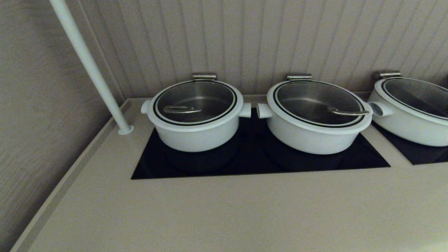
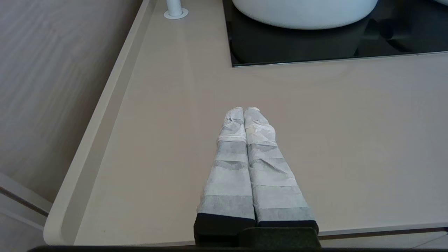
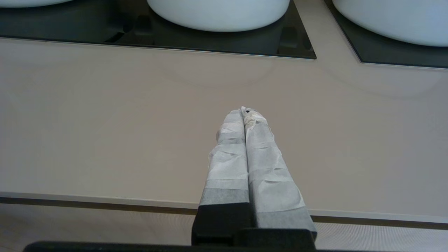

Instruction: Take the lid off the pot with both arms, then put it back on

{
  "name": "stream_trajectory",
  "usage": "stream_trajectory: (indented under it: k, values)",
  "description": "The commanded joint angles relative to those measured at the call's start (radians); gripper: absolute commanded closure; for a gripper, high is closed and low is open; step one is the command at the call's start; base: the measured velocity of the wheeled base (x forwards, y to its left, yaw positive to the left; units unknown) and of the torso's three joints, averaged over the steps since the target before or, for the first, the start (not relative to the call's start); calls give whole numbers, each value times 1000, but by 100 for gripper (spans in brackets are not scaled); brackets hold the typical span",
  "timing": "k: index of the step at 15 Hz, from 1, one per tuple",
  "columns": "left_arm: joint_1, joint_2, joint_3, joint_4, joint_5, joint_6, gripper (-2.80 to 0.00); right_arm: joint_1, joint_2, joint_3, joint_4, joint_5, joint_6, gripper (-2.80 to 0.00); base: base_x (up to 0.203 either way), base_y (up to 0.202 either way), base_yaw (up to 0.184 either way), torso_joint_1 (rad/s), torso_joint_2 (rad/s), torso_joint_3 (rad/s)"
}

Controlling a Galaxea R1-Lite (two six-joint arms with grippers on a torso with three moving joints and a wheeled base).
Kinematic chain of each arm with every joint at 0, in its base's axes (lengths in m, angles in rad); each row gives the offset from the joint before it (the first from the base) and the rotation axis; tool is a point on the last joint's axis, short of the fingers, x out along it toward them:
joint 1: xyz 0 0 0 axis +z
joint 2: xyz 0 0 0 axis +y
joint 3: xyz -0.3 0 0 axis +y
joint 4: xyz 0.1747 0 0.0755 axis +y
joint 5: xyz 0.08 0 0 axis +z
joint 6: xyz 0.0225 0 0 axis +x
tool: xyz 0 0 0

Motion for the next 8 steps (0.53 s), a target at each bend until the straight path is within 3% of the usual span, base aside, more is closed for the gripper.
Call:
stream_trajectory:
  k: [1, 8]
  values:
    - [0, 0, 0, -1, 0, -1, 0, 1, 1, 0, 0, 1, -2, 0, 0, 0, 0, 0, 0, 0]
    - [0, 0, 0, -1, 0, -1, 0, 1, 0, 0, 0, -3, 10, 0, 0, 0, 0, 0, 0, 0]
